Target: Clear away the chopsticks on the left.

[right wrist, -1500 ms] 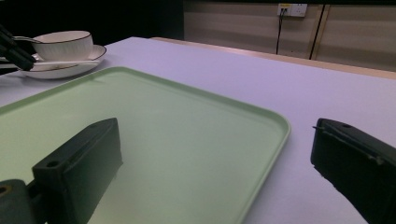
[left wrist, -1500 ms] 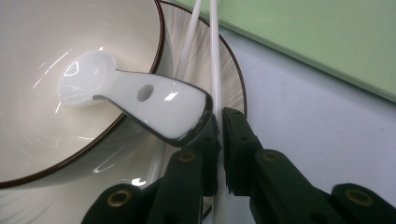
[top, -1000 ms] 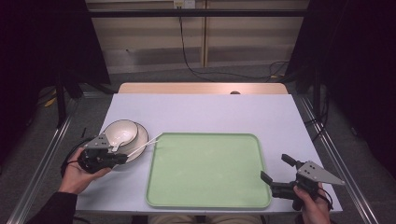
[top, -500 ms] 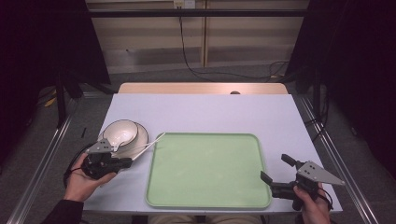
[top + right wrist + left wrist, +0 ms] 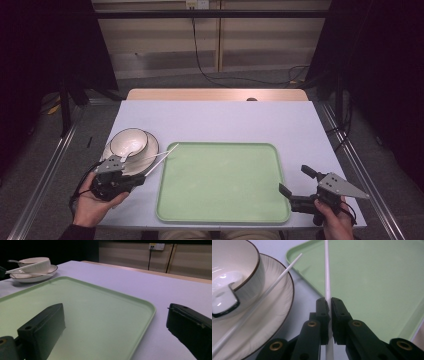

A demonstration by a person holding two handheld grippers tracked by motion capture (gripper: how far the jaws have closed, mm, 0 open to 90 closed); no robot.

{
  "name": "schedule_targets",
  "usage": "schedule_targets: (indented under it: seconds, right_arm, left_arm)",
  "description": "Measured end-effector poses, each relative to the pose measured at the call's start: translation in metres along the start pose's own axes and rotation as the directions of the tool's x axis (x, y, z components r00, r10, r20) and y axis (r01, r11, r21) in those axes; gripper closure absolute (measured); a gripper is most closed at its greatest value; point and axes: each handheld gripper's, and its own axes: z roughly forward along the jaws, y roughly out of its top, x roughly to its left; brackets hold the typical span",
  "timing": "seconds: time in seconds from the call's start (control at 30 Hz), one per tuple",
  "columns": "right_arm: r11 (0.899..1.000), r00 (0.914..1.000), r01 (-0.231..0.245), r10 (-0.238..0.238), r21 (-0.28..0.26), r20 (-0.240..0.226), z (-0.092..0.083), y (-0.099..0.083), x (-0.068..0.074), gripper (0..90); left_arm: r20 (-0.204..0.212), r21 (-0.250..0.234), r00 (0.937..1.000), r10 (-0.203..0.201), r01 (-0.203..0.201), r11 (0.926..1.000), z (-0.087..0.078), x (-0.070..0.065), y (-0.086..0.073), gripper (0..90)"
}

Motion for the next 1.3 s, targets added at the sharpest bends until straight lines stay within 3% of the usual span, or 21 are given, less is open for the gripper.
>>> schedule_targets:
  seconds: [0.07, 0.1, 0.3, 0.33, 0.5, 0.77, 0.8, 1.03, 1.07, 1.1, 1.17, 1.2, 1.23, 1.3]
  right_arm:
    - [1.000, 1.0000, -0.001, 0.001, 0.000, 0.002, 0.000, 0.000, 0.000, 1.4]
    - [1.000, 1.0000, -0.003, 0.003, 0.001, 0.003, 0.000, 0.000, 0.000, 1.4]
    - [1.000, 1.0000, -0.002, 0.002, 0.000, 0.001, 0.000, 0.000, 0.000, 1.4]
    - [1.000, 1.0000, 0.000, 0.000, 0.000, 0.002, 0.000, 0.000, 0.000, 1.4]
    - [1.000, 1.0000, 0.002, -0.002, -0.001, 0.001, 0.000, 0.000, 0.000, 1.5]
    - [1.000, 1.0000, -0.001, 0.001, 0.002, -0.001, 0.000, 0.000, 0.001, 1.4]
    - [1.000, 1.0000, 0.003, -0.003, 0.001, 0.000, 0.000, 0.000, 0.000, 1.4]
    - [1.000, 1.0000, 0.005, -0.005, 0.000, 0.000, 0.000, 0.000, 0.000, 1.4]
    - [1.000, 1.0000, 0.002, -0.002, 0.001, -0.001, 0.001, 0.000, 0.001, 1.5]
    - [1.000, 1.0000, 0.002, -0.002, 0.001, 0.000, 0.001, 0.000, 0.001, 1.4]
    - [1.000, 1.0000, 0.002, -0.002, 0.003, 0.000, 0.001, 0.000, 0.001, 1.4]
    - [1.000, 1.0000, 0.006, -0.006, -0.003, -0.001, 0.001, 0.000, 0.001, 1.4]
    - [1.000, 1.0000, 0.006, -0.006, -0.003, 0.001, 0.000, 0.000, 0.001, 1.4]
    - [1.000, 1.0000, 0.002, -0.002, -0.002, -0.002, 0.001, 0.000, 0.001, 1.4]
  left_arm:
    - [-0.041, -0.003, 0.9989, 0.023, -0.024, 0.9997, 0.001, -0.005, -0.001, 85.2]
    - [-0.027, -0.011, 0.9996, 0.010, -0.010, 0.9999, 0.002, -0.007, -0.002, 85.2]
    - [-0.075, -0.010, 0.9966, -0.034, 0.033, 0.9994, 0.005, -0.018, -0.004, 85.2]
    - [-0.067, -0.014, 0.9972, -0.032, 0.031, 0.9994, 0.005, -0.019, -0.004, 85.2]
    - [-0.082, -0.023, 0.9903, -0.112, 0.111, 0.9936, 0.011, -0.025, -0.003, 85.2]
    - [-0.093, -0.040, 0.9805, -0.173, 0.170, 0.9846, 0.022, -0.030, 0.004, 85.2]
    - [-0.079, -0.040, 0.9805, -0.180, 0.177, 0.9834, 0.023, -0.030, 0.004, 85.2]
    - [-0.094, -0.052, 0.9619, -0.257, 0.253, 0.9662, 0.034, -0.031, 0.008, 85.2]
    - [-0.107, -0.047, 0.9610, -0.255, 0.251, 0.9668, 0.035, -0.031, 0.009, 85.2]
    - [-0.116, -0.057, 0.9552, -0.272, 0.267, 0.9620, 0.037, -0.033, 0.011, 85.2]
    - [-0.129, -0.051, 0.9541, -0.270, 0.266, 0.9628, 0.040, -0.035, 0.015, 85.2]
    - [-0.137, -0.057, 0.9497, -0.282, 0.277, 0.9593, 0.043, -0.037, 0.017, 85.2]
    - [-0.139, -0.045, 0.9531, -0.269, 0.265, 0.9631, 0.043, -0.038, 0.019, 85.3]
    - [-0.142, -0.052, 0.9484, -0.284, 0.279, 0.9589, 0.045, -0.041, 0.022, 85.2]
